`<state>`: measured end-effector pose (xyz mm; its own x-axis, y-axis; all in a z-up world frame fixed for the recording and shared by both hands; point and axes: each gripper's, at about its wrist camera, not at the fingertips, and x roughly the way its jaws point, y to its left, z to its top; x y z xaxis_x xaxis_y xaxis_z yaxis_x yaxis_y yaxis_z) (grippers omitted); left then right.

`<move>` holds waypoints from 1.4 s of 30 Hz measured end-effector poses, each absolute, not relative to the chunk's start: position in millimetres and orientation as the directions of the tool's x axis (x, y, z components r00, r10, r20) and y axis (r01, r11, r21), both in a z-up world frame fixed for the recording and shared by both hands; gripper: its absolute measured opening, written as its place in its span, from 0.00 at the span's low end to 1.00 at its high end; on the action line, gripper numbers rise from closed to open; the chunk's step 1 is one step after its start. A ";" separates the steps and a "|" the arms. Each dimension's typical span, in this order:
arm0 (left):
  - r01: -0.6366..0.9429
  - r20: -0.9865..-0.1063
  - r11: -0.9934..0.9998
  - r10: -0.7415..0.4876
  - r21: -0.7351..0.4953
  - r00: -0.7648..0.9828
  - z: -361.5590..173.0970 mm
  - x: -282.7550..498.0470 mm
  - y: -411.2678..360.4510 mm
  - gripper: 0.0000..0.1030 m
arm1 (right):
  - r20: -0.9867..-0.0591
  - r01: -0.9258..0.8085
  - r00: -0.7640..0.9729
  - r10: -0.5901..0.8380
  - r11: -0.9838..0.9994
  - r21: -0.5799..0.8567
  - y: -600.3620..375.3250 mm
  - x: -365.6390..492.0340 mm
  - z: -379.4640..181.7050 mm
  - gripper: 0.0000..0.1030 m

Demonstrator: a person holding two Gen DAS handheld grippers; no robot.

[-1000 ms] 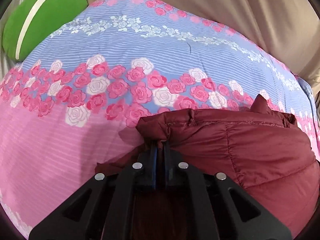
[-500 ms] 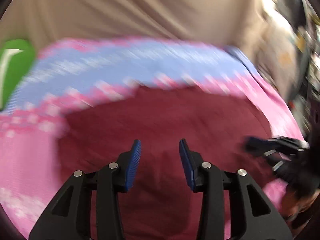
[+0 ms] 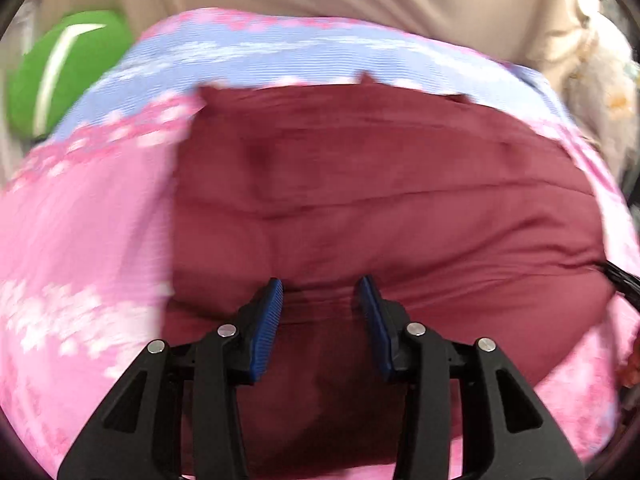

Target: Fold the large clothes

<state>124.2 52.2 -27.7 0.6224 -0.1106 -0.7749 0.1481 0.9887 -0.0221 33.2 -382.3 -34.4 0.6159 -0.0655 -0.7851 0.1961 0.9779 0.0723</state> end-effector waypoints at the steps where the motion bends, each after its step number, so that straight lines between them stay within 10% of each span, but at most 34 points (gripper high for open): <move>1: 0.126 -0.770 0.992 -0.091 -0.015 0.631 -28.9 123.0 59.5 0.39 | -0.787 0.210 0.614 -0.061 0.974 0.088 -389.3 31.2 -37.0 0.03; 4: 0.078 -0.773 0.996 -0.078 -0.037 0.630 -31.2 121.7 72.6 0.39 | -0.796 0.273 0.587 -0.144 0.962 0.028 -394.4 33.1 -33.3 0.22; 19: 0.073 -0.743 0.991 -0.133 -0.113 0.655 2.5 140.2 70.2 0.40 | -0.738 0.120 0.674 0.042 0.979 0.165 -344.7 130.8 31.2 0.21; 42: 0.013 -0.741 0.996 -0.071 -0.085 0.667 -37.9 257.9 62.9 0.69 | -0.810 0.351 0.560 -0.176 0.935 0.040 -403.3 259.9 -34.6 0.21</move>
<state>257.9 62.9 -37.9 0.6674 -0.0715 -0.7412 0.0128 0.9963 -0.0846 259.9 -403.3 -34.6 0.5599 -0.1756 -0.8097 0.3514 0.9354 0.0402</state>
